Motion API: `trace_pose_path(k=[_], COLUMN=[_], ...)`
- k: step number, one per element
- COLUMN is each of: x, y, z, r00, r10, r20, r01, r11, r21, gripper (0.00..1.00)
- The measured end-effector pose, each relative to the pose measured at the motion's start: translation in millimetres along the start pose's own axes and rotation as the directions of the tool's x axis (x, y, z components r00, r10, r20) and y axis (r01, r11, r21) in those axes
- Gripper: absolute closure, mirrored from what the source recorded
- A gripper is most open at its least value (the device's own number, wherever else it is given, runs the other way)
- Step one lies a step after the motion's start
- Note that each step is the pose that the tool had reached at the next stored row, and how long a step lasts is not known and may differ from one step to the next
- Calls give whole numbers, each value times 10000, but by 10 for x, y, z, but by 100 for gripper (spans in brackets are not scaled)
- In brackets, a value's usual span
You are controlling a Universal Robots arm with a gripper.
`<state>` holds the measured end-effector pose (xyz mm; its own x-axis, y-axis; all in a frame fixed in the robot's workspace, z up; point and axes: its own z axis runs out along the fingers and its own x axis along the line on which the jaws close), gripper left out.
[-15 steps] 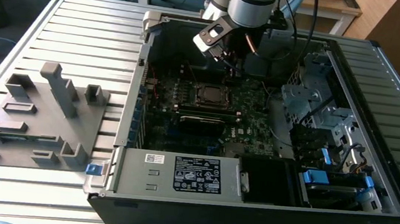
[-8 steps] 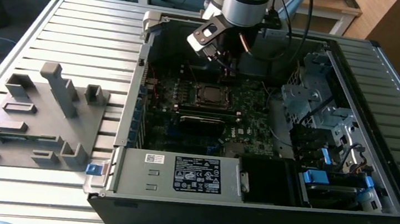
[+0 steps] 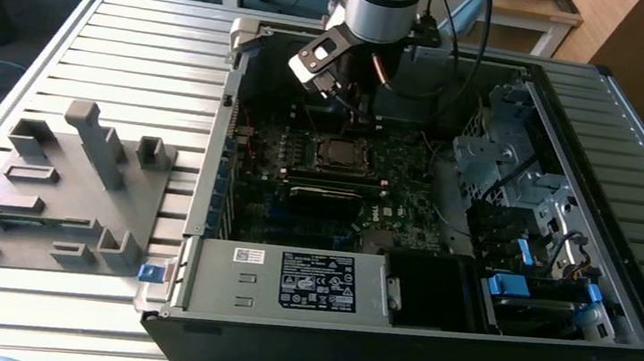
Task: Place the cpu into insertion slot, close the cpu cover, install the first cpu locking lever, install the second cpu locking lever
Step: 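Close the cpu cover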
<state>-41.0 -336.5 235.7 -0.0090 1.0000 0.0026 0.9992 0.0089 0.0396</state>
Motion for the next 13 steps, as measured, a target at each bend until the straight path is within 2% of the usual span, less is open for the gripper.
trace_pose_path(k=[6, 13], x=[-6, -6], y=[-4, -4], z=[66, 69], r00=[10000, 10000], r10=[1, 0], r20=[-1, 1], r01=[-1, 0], r11=[10000, 10000], r21=[-1, -1], gripper=[89, 89])
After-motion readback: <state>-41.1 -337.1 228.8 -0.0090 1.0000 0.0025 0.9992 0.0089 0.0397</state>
